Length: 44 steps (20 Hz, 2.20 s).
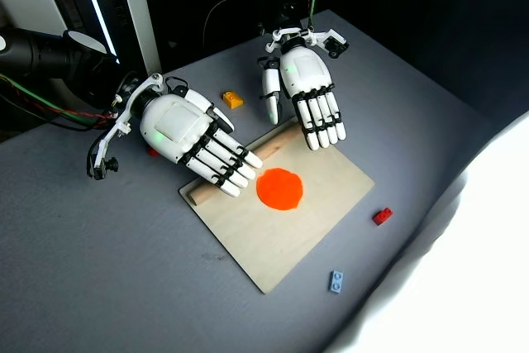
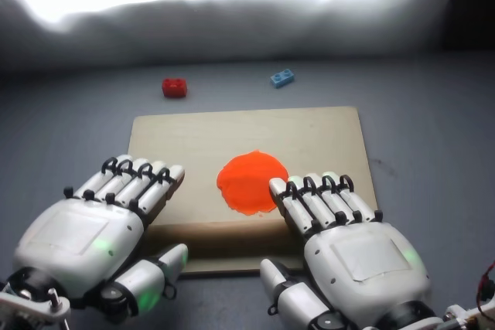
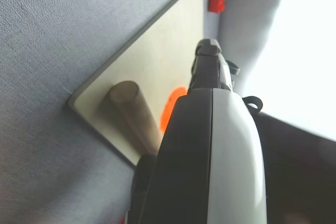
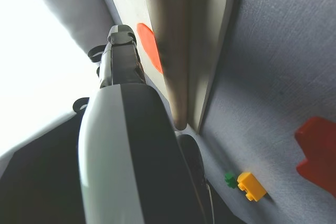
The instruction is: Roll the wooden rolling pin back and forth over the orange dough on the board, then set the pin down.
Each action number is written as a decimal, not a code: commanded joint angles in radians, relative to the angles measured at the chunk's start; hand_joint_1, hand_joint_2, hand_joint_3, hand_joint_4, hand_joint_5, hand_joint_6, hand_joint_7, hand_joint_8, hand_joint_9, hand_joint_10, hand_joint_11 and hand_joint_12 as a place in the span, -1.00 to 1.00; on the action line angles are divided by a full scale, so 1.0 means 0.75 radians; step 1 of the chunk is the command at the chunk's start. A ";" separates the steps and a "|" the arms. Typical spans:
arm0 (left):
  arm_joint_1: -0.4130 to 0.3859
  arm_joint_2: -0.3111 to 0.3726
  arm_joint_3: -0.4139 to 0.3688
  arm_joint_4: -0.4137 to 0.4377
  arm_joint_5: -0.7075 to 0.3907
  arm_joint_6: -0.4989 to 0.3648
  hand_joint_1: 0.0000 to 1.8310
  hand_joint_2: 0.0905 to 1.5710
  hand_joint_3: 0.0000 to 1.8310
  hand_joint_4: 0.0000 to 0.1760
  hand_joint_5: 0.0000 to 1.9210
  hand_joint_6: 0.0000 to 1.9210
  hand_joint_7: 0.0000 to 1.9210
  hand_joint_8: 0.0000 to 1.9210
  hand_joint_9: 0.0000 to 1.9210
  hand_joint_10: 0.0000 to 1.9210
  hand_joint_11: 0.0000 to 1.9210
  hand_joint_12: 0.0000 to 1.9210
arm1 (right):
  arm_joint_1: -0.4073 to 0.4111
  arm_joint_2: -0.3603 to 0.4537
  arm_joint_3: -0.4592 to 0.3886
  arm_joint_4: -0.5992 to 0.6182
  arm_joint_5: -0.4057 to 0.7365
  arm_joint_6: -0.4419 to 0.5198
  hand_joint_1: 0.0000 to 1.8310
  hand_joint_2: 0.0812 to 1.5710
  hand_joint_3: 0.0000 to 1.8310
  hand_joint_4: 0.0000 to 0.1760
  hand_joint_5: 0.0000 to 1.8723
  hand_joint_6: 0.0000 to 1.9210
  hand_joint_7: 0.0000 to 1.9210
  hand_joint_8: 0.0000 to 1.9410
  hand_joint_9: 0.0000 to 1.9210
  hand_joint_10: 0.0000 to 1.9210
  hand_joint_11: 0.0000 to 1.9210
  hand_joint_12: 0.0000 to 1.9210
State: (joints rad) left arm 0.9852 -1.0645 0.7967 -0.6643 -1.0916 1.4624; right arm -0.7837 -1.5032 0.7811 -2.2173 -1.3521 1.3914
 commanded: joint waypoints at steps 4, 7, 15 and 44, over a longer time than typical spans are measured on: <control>0.036 -0.011 -0.001 0.056 -0.219 -0.019 -1.00 0.97 -0.96 -1.00 -1.00 -1.00 -1.00 -1.00 -1.00 -1.00 -1.00 -1.00 | 0.033 -0.016 0.010 -0.132 -0.112 -0.057 -1.00 0.97 -0.93 -1.00 -0.96 -0.99 -1.00 -1.00 -1.00 -1.00 -1.00 -1.00; 0.052 -0.021 -0.001 0.056 -0.252 -0.028 -1.00 0.98 -0.97 -1.00 -1.00 -1.00 -1.00 -1.00 -1.00 -1.00 -1.00 -1.00 | 0.051 -0.023 0.031 -0.133 -0.103 -0.082 -1.00 0.98 -0.93 -1.00 -0.98 -1.00 -1.00 -1.00 -1.00 -1.00 -1.00 -1.00; 0.063 -0.059 0.007 0.066 -0.283 -0.035 -1.00 0.99 -0.97 -1.00 -1.00 -1.00 -1.00 -1.00 -1.00 -1.00 -1.00 -1.00 | 0.041 -0.101 0.115 -0.135 -0.154 -0.116 -1.00 0.99 -0.93 -1.00 -0.97 -0.99 -1.00 -1.00 -1.00 -1.00 -1.00 -1.00; 0.044 -0.141 0.084 0.064 -0.203 0.025 -1.00 1.00 -0.97 -1.00 -1.00 -1.00 -1.00 -1.00 -1.00 -1.00 -1.00 -1.00 | 0.001 -0.164 0.265 -0.137 -0.111 -0.058 -1.00 1.00 -0.94 -1.00 -0.99 -1.00 -1.00 -1.00 -1.00 -1.00 -1.00 -1.00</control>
State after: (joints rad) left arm 1.0248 -1.1694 0.8570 -0.6594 -1.1423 1.4750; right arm -0.7918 -1.6272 0.9787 -2.2333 -1.3666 1.3472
